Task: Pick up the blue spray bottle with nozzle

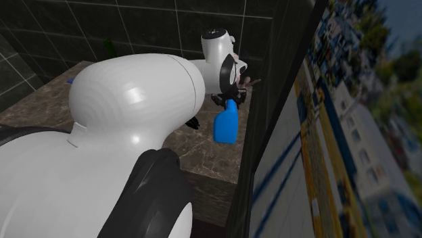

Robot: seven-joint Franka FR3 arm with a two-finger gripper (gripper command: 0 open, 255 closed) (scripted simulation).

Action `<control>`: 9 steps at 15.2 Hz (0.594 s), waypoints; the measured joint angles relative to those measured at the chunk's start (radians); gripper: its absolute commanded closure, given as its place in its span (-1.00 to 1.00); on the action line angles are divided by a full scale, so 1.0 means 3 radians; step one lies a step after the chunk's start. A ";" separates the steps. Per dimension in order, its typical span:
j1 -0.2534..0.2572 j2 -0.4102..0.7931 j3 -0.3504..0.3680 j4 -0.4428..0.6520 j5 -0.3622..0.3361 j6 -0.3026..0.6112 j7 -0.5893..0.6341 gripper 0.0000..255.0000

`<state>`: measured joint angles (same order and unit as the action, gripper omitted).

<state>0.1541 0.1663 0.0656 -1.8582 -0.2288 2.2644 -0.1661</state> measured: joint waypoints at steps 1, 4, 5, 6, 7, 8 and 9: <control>0.0002 -0.0012 0.0003 0.0027 0.0007 -0.0039 -0.0007 1.00; -0.0002 -0.0036 0.0005 0.0135 0.0031 -0.0166 -0.0047 1.00; -0.0001 -0.0042 0.0007 0.0176 0.0038 -0.0213 -0.0055 1.00; 0.0001 -0.0061 0.0009 0.0195 0.0044 -0.0252 -0.0062 1.00; 0.0002 -0.0074 0.0011 0.0221 0.0050 -0.0289 -0.0068 1.00; 0.0001 -0.0088 0.0012 0.0251 0.0057 -0.0333 -0.0080 1.00; 0.0002 -0.0094 0.0013 0.0285 0.0062 -0.0372 -0.0086 1.00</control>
<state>0.1548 0.1382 0.0696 -1.7727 -0.2103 2.1529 -0.1918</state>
